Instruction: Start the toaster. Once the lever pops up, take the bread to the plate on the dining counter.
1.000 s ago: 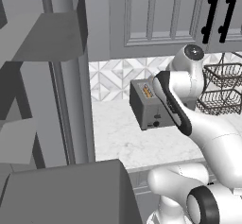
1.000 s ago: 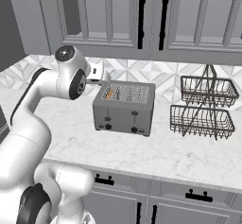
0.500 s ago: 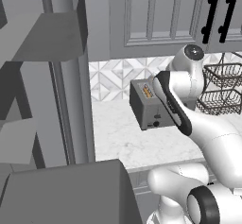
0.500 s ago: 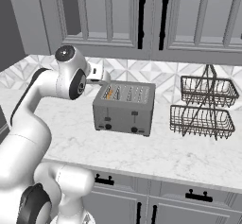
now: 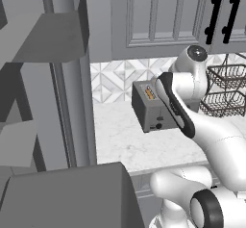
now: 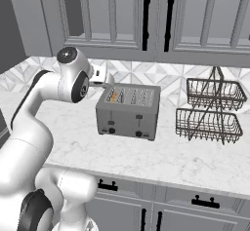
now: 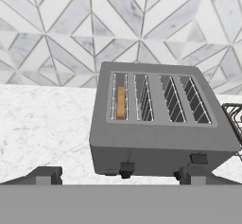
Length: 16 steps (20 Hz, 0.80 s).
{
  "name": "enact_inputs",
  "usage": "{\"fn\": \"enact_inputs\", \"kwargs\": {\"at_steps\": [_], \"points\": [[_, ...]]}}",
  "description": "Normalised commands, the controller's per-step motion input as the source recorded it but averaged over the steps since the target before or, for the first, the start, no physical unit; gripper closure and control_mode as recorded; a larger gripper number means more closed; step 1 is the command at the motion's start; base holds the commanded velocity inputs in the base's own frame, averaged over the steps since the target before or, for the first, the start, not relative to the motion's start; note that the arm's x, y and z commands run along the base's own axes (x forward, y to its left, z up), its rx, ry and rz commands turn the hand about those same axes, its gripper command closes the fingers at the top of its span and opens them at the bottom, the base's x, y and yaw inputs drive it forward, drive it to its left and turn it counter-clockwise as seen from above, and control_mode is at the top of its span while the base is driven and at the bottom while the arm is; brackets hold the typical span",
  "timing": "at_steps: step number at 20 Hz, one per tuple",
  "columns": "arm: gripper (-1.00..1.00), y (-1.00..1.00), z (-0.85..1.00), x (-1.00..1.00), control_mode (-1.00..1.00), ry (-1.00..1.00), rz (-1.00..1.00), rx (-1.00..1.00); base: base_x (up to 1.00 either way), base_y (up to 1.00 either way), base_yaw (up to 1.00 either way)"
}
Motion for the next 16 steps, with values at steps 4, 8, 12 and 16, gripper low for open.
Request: {"fn": "enact_inputs", "kwargs": {"at_steps": [4, 8, 12, 16], "points": [[-1.0, 0.0, 0.0, 0.0, -1.0, 0.0, 0.0, 0.0, 0.0, 0.0, 0.0], [-1.0, 0.0, 0.0, 0.0, -1.0, 0.0, 0.0, 0.0, 0.0, 0.0, 0.0], [-1.0, 0.0, 0.0, 0.0, -1.0, 0.0, 0.0, 0.0, 0.0, 0.0, 0.0], [-1.0, 0.0, 0.0, 0.0, -1.0, 0.0, 0.0, 0.0, 0.0, 0.0, 0.0]]}}
